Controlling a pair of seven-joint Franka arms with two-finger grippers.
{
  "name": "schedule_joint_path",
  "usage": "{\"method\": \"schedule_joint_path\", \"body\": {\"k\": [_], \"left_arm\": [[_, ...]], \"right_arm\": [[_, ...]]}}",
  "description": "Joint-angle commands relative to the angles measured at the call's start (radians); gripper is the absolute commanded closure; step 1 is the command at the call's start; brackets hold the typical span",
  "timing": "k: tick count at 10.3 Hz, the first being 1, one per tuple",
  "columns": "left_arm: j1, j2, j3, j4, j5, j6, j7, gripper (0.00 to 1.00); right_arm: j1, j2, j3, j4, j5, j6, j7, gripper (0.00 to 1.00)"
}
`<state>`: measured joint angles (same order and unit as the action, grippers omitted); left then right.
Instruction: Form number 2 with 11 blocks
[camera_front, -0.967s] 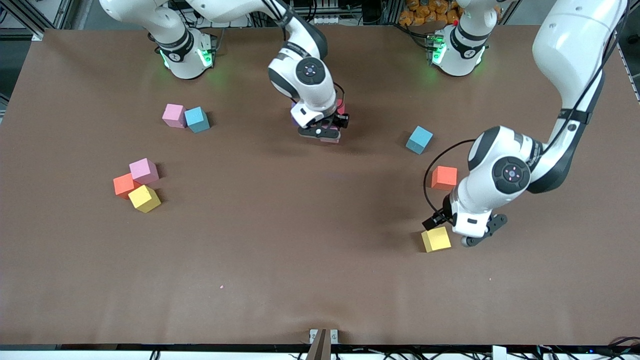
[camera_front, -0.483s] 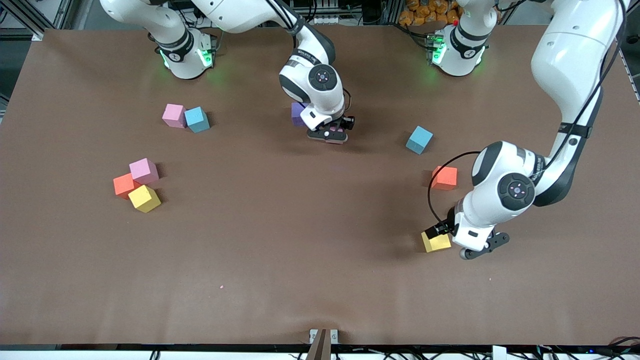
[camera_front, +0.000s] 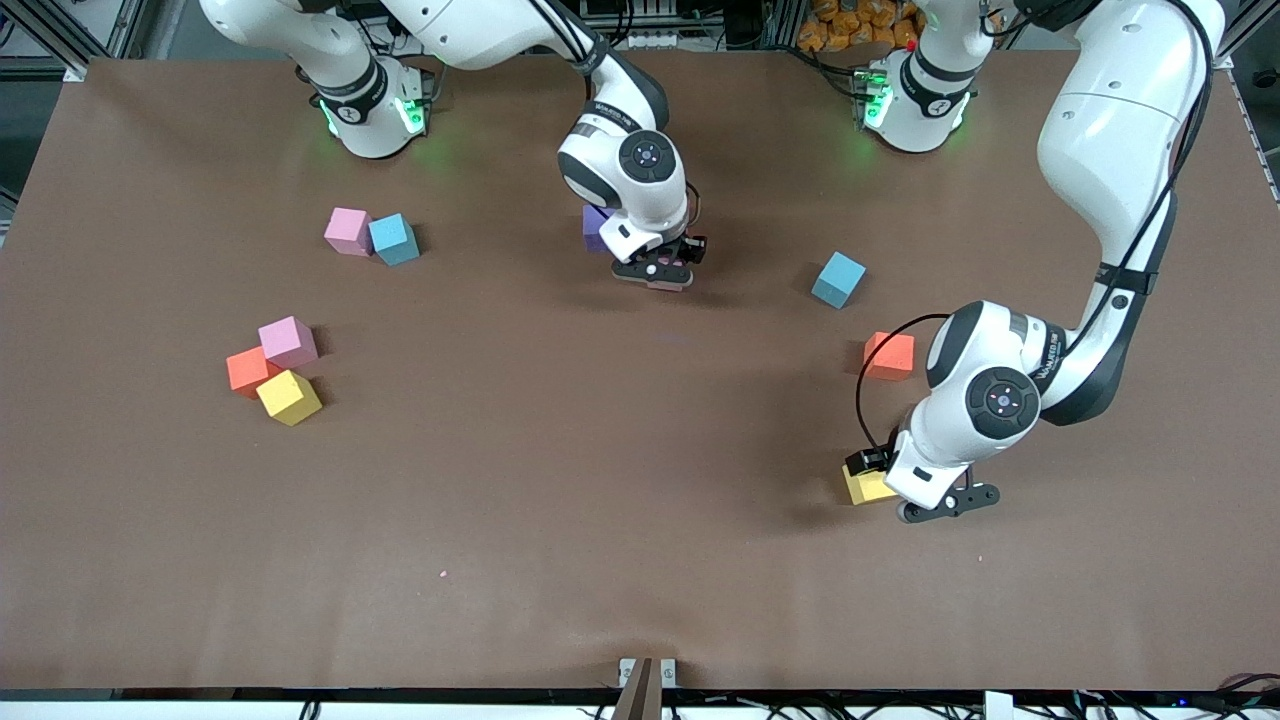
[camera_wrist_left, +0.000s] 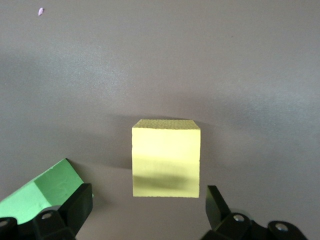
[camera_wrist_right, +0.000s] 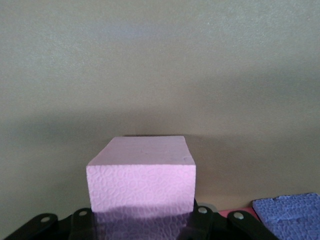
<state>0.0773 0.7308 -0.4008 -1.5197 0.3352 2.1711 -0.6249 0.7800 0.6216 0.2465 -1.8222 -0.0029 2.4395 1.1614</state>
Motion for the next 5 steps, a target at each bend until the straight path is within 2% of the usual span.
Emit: {"method": "schedule_joint_path", "body": {"k": [1, 5], "left_arm": [[-0.008, 0.027, 0.014, 0.033, 0.024, -0.017, 0.02, 0.0], [-0.01, 0.067, 0.016, 0.078, 0.021, -0.01, 0.031, 0.0]], "right_arm": [[0.005, 0.001, 0.0, -0.012, -0.026, -0.005, 0.031, 0.6], [0.007, 0.003, 0.005, -0.022, -0.04, -0.005, 0.038, 0.6]]}}
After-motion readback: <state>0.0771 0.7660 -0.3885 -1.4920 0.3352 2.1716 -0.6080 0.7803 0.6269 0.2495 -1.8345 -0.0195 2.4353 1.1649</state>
